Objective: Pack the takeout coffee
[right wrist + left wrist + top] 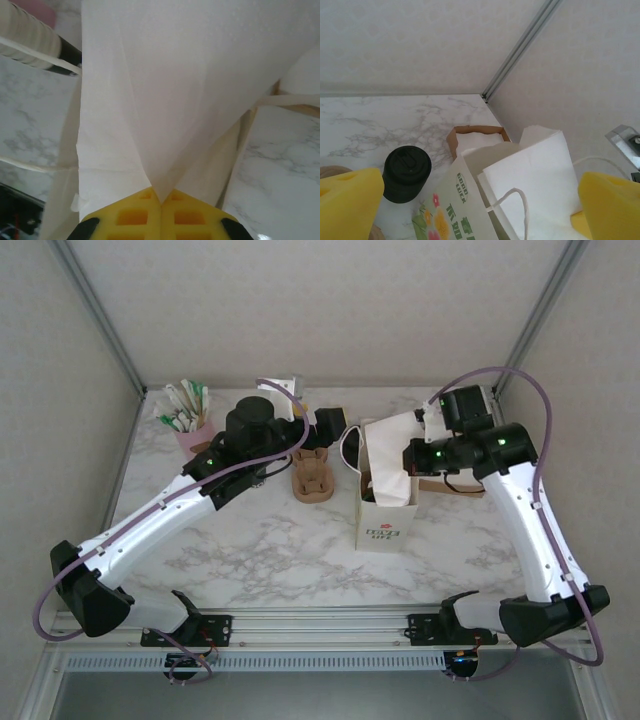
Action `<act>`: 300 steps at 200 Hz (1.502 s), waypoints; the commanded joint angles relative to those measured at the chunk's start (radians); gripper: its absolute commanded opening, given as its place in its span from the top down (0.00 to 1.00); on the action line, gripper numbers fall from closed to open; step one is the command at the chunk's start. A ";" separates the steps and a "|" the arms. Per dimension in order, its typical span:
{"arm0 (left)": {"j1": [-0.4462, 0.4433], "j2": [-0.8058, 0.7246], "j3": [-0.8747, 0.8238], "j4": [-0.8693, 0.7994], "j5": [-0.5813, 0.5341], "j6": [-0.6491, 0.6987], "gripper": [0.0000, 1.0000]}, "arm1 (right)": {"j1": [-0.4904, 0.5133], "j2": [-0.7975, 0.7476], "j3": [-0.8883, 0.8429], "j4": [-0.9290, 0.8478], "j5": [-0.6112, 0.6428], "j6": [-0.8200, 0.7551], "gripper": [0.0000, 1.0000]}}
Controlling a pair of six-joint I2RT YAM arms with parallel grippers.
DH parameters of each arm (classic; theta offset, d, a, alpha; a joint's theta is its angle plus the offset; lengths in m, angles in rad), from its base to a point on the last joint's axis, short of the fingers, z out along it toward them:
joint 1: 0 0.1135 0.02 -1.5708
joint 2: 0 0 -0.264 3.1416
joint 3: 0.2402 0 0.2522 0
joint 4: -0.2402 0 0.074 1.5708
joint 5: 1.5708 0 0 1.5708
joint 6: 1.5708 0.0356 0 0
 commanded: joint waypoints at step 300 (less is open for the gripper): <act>0.049 -0.023 -0.104 0.097 0.034 -0.019 0.00 | 0.241 0.274 -0.045 0.027 0.359 0.083 1.00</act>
